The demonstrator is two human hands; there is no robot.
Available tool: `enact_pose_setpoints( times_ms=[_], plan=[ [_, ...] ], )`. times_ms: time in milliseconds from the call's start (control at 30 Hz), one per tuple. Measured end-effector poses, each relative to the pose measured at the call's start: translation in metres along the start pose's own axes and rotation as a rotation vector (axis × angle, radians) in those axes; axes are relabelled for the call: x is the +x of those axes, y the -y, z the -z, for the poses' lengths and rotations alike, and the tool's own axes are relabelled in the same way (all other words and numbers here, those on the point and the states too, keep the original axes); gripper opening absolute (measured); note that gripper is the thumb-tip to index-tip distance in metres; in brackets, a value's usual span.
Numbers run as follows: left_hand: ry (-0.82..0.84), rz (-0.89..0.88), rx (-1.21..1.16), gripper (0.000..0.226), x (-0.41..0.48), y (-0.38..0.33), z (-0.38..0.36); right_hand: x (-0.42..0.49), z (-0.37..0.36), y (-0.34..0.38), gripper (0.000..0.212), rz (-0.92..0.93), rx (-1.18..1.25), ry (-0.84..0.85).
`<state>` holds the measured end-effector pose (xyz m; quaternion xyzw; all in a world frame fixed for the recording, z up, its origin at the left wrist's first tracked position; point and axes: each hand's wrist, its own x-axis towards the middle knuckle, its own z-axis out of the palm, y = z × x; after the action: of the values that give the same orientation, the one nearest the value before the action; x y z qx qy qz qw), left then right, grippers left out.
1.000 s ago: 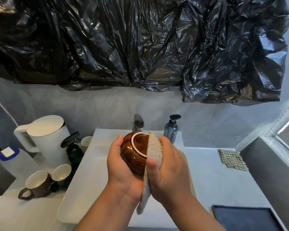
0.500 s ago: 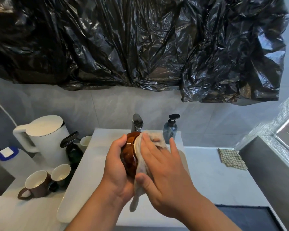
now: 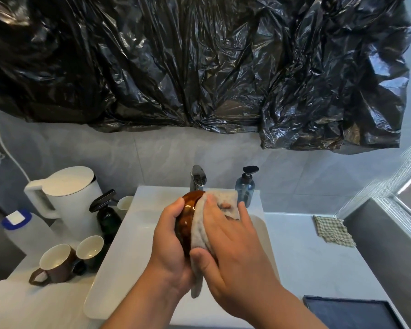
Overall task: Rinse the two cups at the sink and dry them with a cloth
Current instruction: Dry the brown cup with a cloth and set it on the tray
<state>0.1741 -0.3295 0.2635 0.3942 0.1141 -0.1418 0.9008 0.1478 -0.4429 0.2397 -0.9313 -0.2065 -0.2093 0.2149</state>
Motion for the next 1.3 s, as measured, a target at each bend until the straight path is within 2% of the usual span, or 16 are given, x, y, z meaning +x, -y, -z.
enact_pose_setpoints(
  times_ms=[133,233,333,433,533,633,800,867,967,1033,1100,1133,1200,1267,1300],
  plan=[
    [-0.002,-0.055,-0.040,0.051,0.001,-0.003,0.001,0.003,0.002,0.001,0.080,-0.065,-0.023,0.075],
    [-0.059,-0.063,-0.034,0.063,0.005,-0.007,0.002,0.001,0.008,0.005,0.069,-0.100,-0.186,0.069],
    [-0.049,-0.083,0.015,0.058,0.008,-0.009,0.006,-0.003,0.016,0.000,0.048,-0.009,-0.187,-0.048],
    [-0.022,-0.097,0.069,0.058,0.009,-0.011,0.012,-0.004,0.031,-0.009,0.032,0.112,-0.107,-0.234],
    [0.017,-0.113,0.130,0.062,0.008,-0.011,0.016,0.003,0.041,-0.015,0.031,0.118,-0.143,-0.369],
    [0.080,-0.106,0.123,0.047,0.006,-0.011,0.015,0.007,0.044,-0.018,0.034,0.052,-0.256,-0.374],
    [0.104,-0.120,0.158,0.042,0.005,-0.017,0.017,0.025,0.071,-0.031,0.037,0.040,-0.346,-0.446],
    [0.107,-0.117,0.183,0.042,0.004,-0.021,0.015,0.033,0.079,-0.036,0.037,-0.001,-0.204,-0.387],
    [0.093,-0.174,0.194,0.036,0.002,-0.020,0.010,0.035,0.069,-0.028,0.036,-0.267,0.136,-0.438],
    [0.073,-0.267,0.196,0.042,0.002,-0.016,0.005,0.030,0.051,-0.011,0.031,-0.412,0.318,-0.441],
    [0.058,-0.364,0.189,0.056,0.003,-0.012,0.001,0.021,0.031,0.007,0.019,-0.437,0.562,-0.322],
    [0.047,-0.413,0.186,0.060,0.003,-0.012,0.001,0.016,0.023,0.016,0.020,-0.396,0.681,-0.245],
    [0.014,-0.499,0.208,0.057,0.002,-0.012,0.002,0.002,0.005,0.026,0.040,-0.324,0.885,-0.158],
    [0.018,-0.540,0.247,0.054,0.001,-0.013,0.003,-0.008,0.001,0.031,0.057,-0.408,1.073,-0.141],
    [0.027,-0.528,0.234,0.053,0.001,-0.011,0.003,-0.011,0.000,0.031,0.058,-0.411,1.101,-0.157]
  ],
)
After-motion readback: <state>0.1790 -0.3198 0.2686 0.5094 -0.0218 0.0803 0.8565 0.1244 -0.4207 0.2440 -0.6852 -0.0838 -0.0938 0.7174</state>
